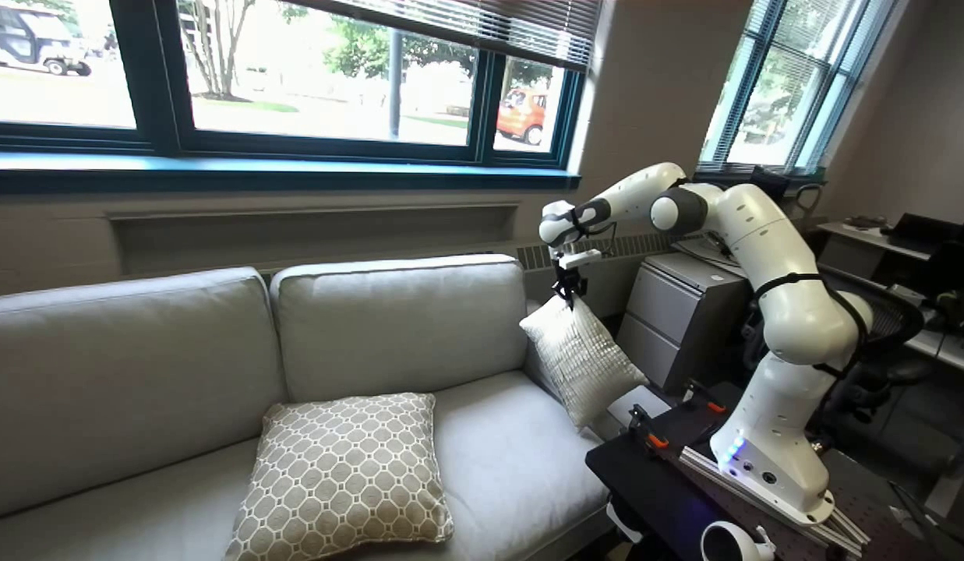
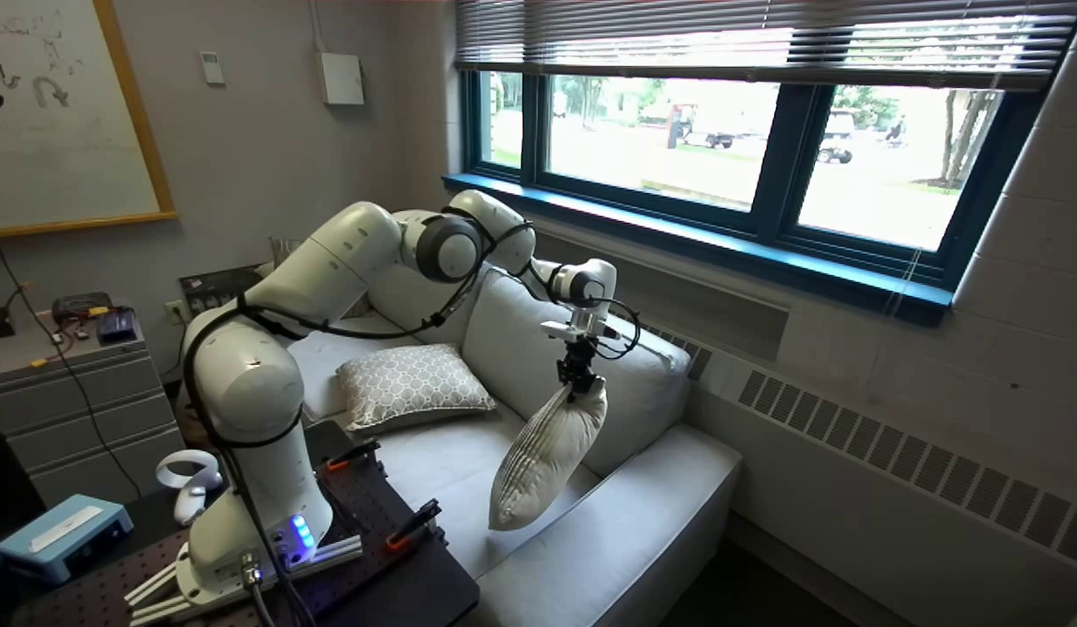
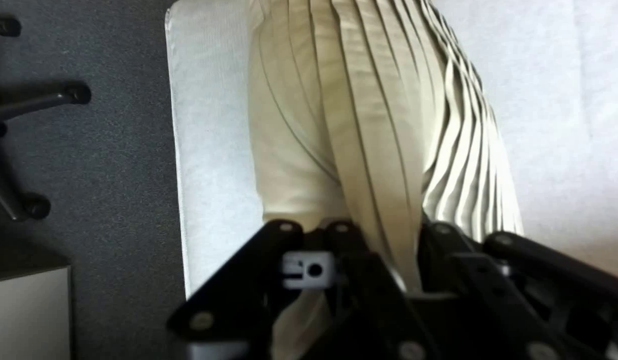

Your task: Move the small pillow to the right armrest, move the pillow in the middle of the sofa to the right

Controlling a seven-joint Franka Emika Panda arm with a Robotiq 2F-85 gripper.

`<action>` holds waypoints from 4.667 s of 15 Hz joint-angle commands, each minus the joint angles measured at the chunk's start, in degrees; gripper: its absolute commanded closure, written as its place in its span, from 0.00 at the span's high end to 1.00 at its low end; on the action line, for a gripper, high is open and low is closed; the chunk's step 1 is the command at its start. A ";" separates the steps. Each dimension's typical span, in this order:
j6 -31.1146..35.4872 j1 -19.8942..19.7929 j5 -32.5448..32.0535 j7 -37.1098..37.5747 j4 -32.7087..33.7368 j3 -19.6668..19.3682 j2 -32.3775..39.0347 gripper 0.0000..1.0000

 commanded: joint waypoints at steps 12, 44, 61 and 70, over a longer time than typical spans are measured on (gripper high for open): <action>-11.73 0.05 -1.20 -5.54 28.98 0.15 22.36 0.08; -21.47 -0.51 10.44 -0.60 52.40 5.93 21.13 1.00; -15.68 16.05 22.18 11.42 52.35 16.34 26.08 1.00; -16.15 18.21 20.35 12.85 52.60 14.76 32.24 1.00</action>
